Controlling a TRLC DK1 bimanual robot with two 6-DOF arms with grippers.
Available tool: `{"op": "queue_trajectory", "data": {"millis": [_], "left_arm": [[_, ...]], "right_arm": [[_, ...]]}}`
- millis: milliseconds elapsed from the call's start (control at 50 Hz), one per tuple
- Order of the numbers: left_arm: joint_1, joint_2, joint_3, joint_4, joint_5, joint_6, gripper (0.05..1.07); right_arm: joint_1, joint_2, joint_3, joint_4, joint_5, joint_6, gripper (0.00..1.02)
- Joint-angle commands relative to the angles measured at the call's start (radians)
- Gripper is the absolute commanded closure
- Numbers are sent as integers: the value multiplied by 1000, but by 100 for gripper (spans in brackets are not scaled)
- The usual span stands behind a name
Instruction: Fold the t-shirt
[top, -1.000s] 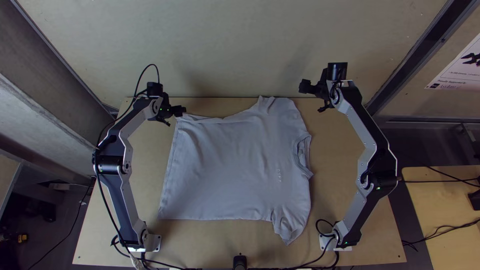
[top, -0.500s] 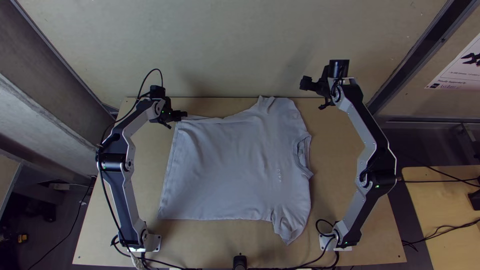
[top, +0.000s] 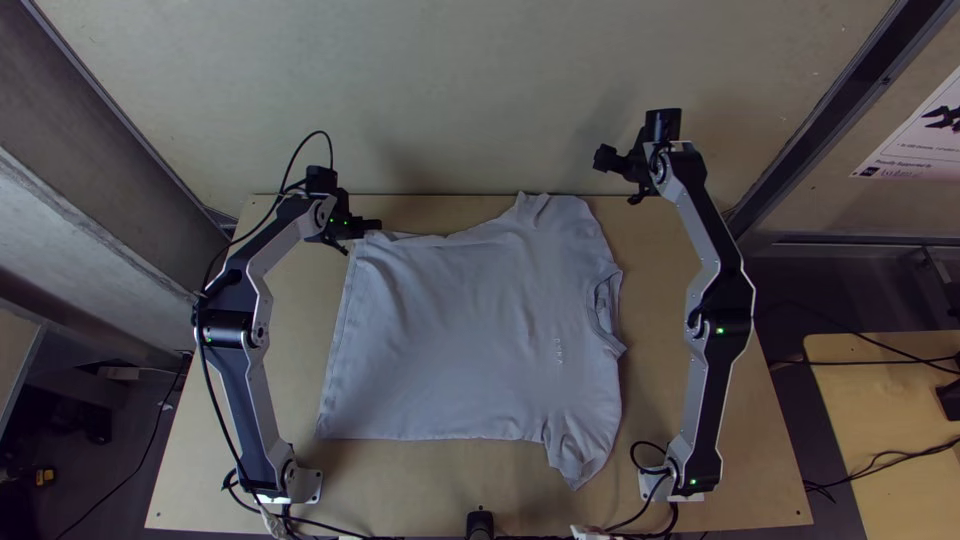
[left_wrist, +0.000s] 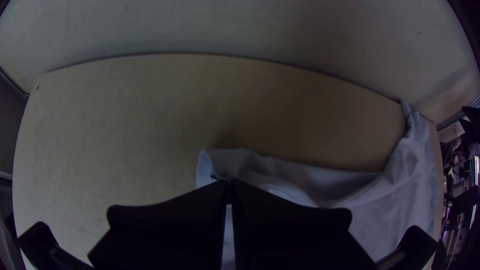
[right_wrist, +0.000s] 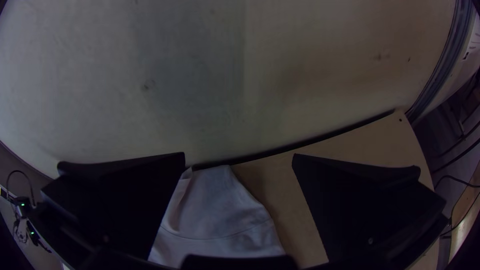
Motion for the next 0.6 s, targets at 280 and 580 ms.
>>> {"op": "queue_trajectory", "data": {"millis": [280, 580], "left_arm": [[-43, -128, 53, -14, -1, -31, 105], [-40, -129, 70, -20, -2, -32, 105]], "right_arm": [[24, 164, 46, -19, -6, 27, 9], [38, 248, 51, -17, -6, 19, 19]]}}
